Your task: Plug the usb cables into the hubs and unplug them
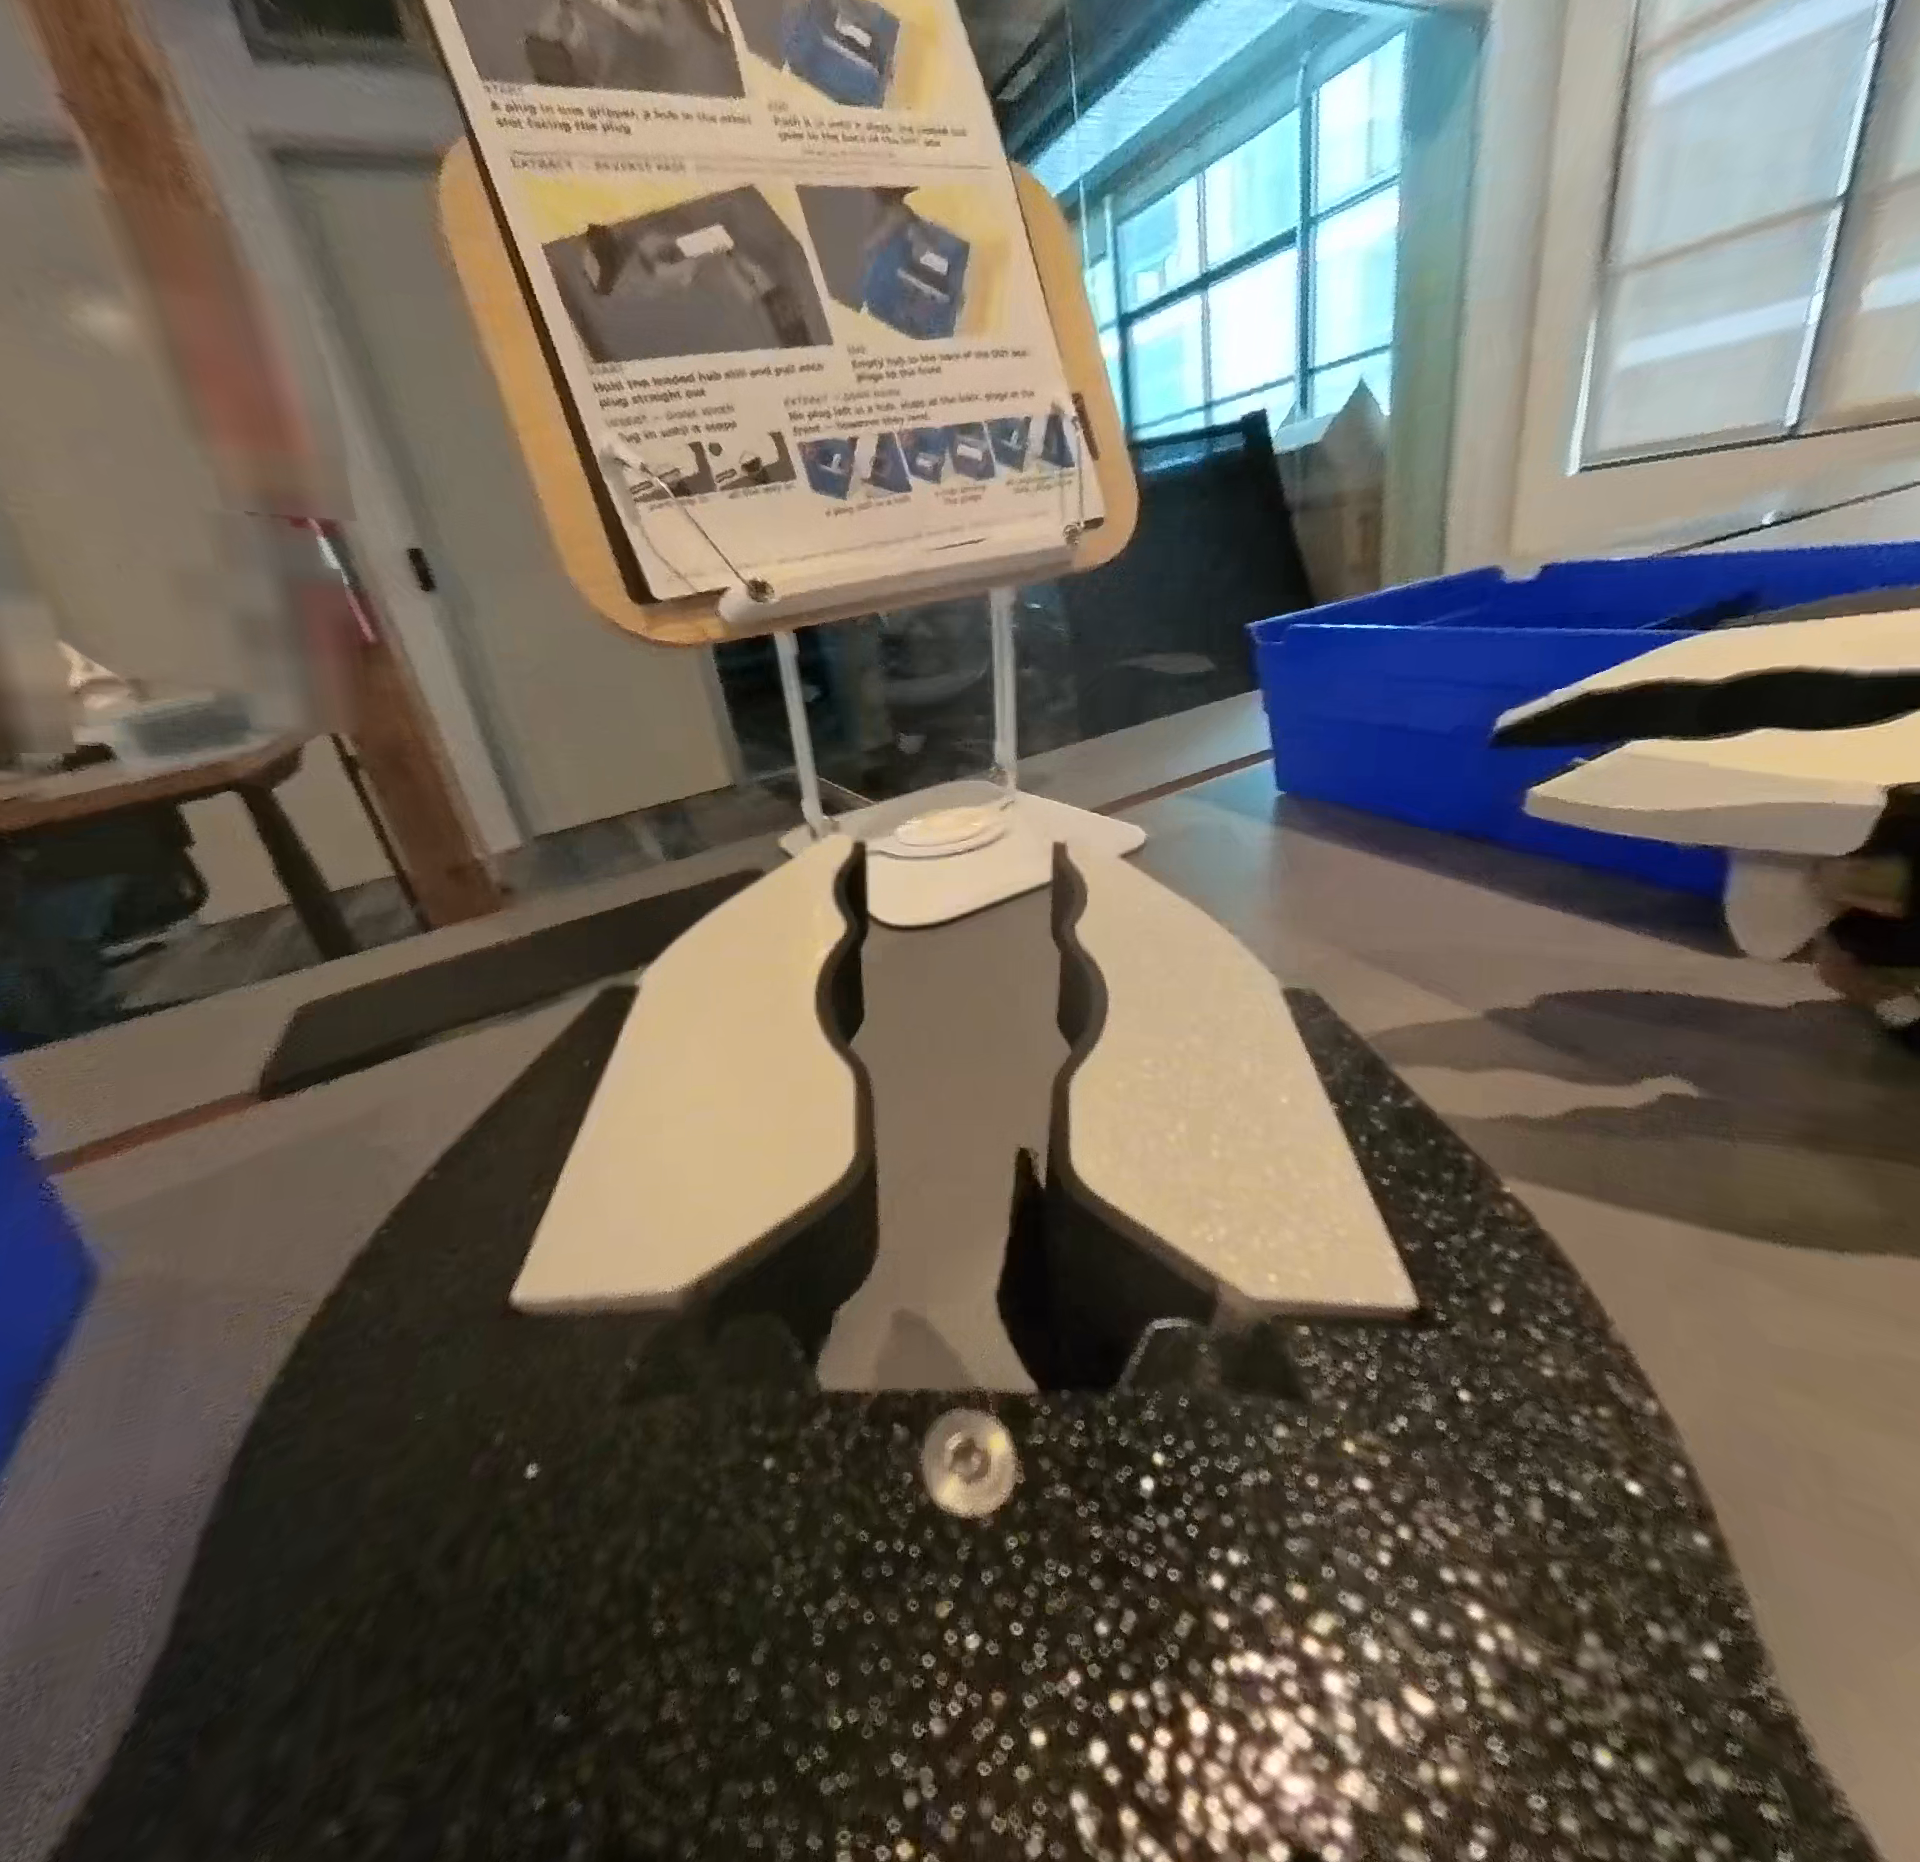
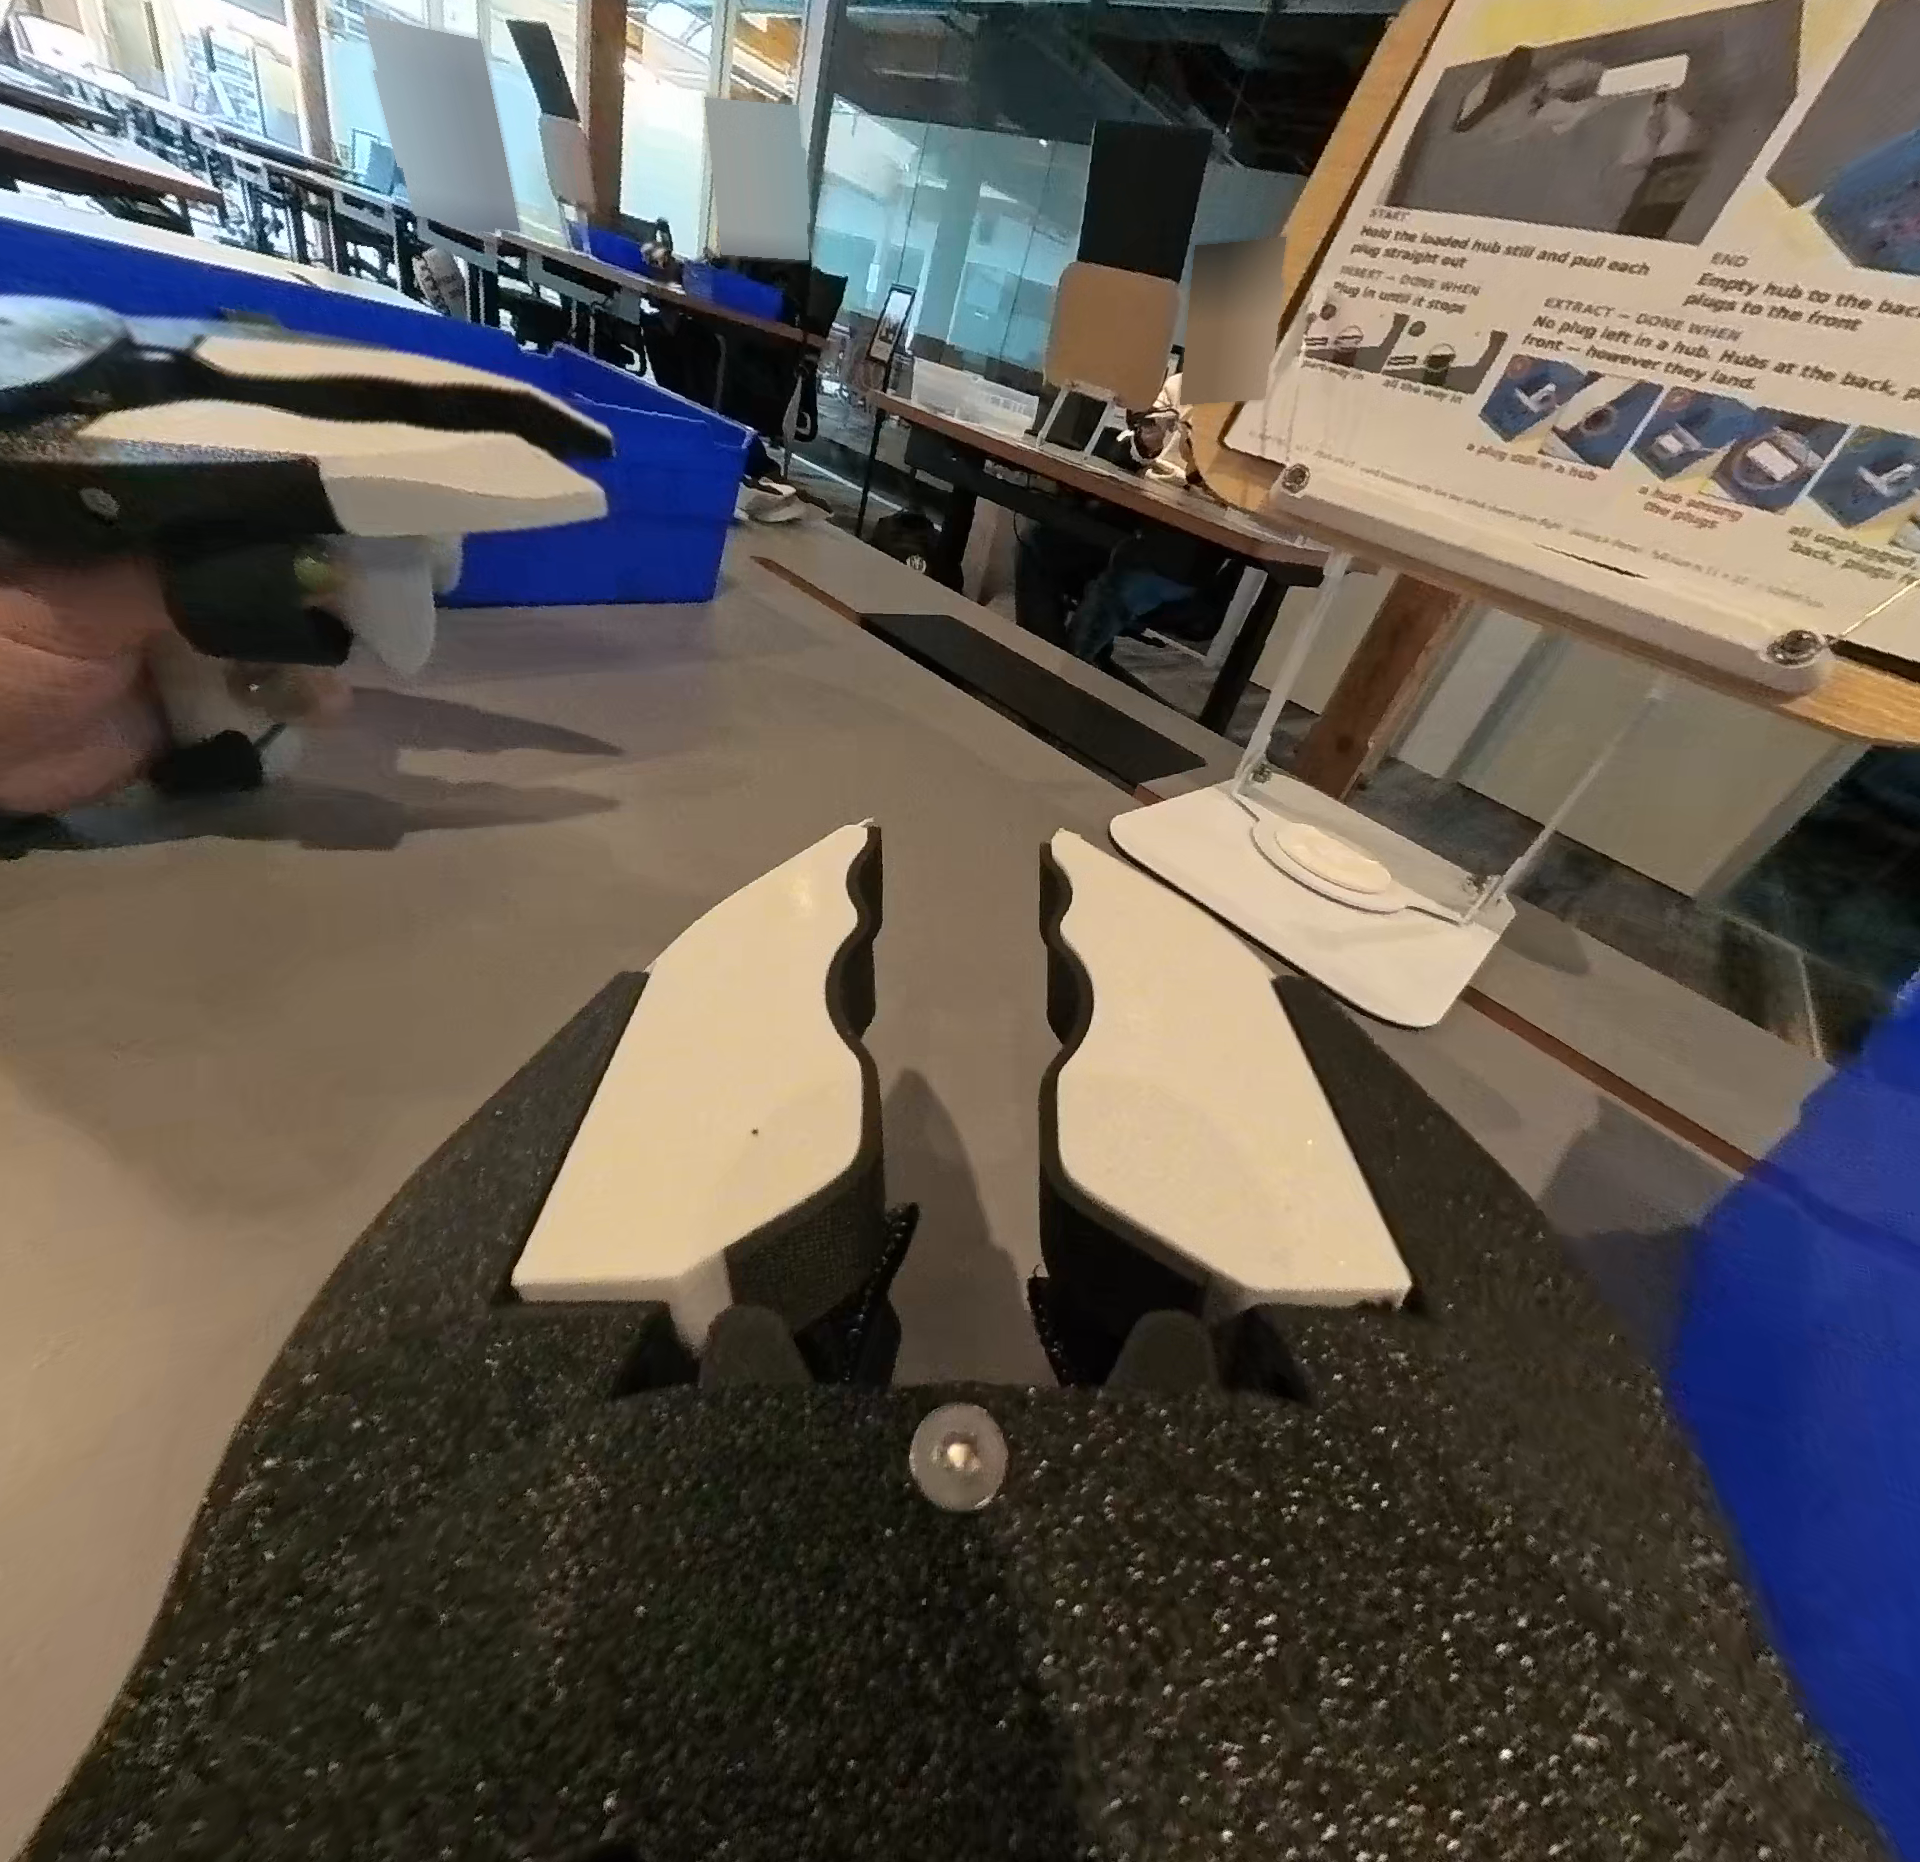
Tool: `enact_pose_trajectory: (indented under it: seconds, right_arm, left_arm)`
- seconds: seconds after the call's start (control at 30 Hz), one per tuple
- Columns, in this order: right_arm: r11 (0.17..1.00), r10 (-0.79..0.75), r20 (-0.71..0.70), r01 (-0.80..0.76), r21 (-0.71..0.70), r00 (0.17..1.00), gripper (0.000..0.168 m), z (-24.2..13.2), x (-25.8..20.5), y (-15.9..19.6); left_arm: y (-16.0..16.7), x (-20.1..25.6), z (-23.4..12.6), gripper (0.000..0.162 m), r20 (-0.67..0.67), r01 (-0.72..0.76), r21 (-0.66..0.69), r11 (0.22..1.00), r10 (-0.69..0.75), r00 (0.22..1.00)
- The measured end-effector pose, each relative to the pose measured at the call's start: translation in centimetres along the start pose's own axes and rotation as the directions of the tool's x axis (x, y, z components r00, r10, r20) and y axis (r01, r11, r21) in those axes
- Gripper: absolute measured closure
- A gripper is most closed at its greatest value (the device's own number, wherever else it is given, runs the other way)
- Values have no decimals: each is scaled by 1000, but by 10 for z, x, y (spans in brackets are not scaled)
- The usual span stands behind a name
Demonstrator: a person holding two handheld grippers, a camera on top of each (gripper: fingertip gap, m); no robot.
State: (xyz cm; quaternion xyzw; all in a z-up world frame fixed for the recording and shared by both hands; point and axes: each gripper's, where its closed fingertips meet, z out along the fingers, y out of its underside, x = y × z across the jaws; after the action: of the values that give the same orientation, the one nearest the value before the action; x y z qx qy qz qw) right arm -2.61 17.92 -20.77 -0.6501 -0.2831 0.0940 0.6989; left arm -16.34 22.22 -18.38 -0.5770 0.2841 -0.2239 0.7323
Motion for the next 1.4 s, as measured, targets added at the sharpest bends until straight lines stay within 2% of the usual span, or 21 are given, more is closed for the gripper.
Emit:
enact_pose_trajectory:
  seconds: [0.17,0.33,0.87,1.0,1.17,1.23,1.4]
  right_arm:
    - [1000,-19,7,19,-4,1000,140,1,-2,0]
    - [1000,-27,11,27,-6,1000,141,0,-2,1]
    - [998,-34,-54,30,-61,998,141,3,11,11]
    - [994,-79,-136,68,-85,988,141,4,21,14]
    - [988,-151,-168,141,-68,974,142,2,20,10]
    - [988,-149,-161,139,-72,976,148,2,17,9]
    - [992,-111,-120,104,-69,987,149,1,12,8]
  left_arm:
    - [10,2,4,127,-25,28,-47,999,-29,999]
    - [12,-5,4,112,36,8,-61,998,-6,999]
    - [14,-1,5,114,9,16,-71,997,-16,1000]
    - [14,-1,5,116,8,14,-73,997,-13,1000]
    - [14,0,5,120,2,5,-74,997,-5,1000]
    - [14,1,6,120,2,-2,-75,997,2,1000]
    - [14,-1,6,119,12,6,-77,997,-5,1000]
